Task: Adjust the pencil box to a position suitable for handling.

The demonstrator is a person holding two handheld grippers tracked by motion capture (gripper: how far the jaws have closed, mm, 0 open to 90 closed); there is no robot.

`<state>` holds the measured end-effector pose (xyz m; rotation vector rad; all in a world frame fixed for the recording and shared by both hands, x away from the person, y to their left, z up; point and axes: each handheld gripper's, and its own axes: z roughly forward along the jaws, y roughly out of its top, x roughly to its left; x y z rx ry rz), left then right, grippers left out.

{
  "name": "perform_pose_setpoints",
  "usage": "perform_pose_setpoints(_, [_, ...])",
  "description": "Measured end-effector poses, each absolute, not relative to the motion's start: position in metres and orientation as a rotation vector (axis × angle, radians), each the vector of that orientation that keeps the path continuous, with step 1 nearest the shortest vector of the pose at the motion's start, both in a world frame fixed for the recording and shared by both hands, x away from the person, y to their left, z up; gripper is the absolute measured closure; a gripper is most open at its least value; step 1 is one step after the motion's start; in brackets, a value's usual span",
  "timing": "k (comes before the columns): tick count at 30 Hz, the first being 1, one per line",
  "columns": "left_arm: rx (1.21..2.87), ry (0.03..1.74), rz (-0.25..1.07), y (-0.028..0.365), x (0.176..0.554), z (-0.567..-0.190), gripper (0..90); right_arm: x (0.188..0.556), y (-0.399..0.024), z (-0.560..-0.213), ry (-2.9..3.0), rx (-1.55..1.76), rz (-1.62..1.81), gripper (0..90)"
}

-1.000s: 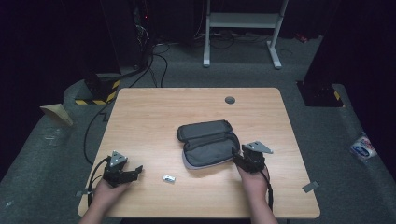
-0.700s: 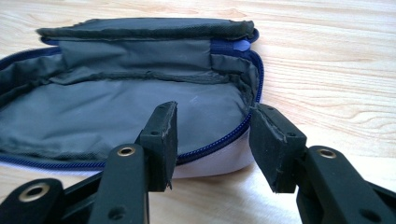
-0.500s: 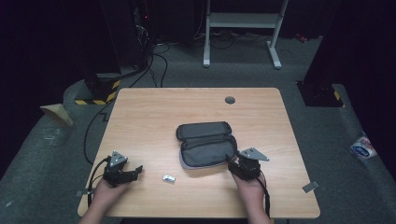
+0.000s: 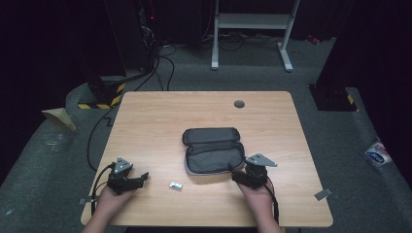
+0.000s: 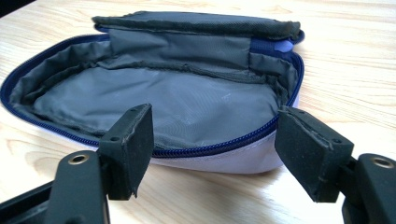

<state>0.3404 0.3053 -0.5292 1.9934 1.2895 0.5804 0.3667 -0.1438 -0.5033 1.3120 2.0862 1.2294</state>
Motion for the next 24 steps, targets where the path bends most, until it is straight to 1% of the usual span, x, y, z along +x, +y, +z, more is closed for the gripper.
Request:
perform_pose_setpoints(9, [1.996, 1.285, 0.581, 0.305, 0.34, -0.529, 23.0, 0.359, -0.122, -0.5, 2.103, 1.261, 1.251, 28.9])
perform_pose_setpoints(18, [1.996, 1.284, 0.581, 0.305, 0.34, -0.529, 23.0, 0.353, -0.126, -0.502, 2.109, 1.242, 1.216, 27.1])
perform_pose_setpoints(24, [1.996, 1.285, 0.581, 0.305, 0.34, -0.529, 23.0, 0.353, -0.125, -0.507, 2.121, 1.247, 1.176, 30.5])
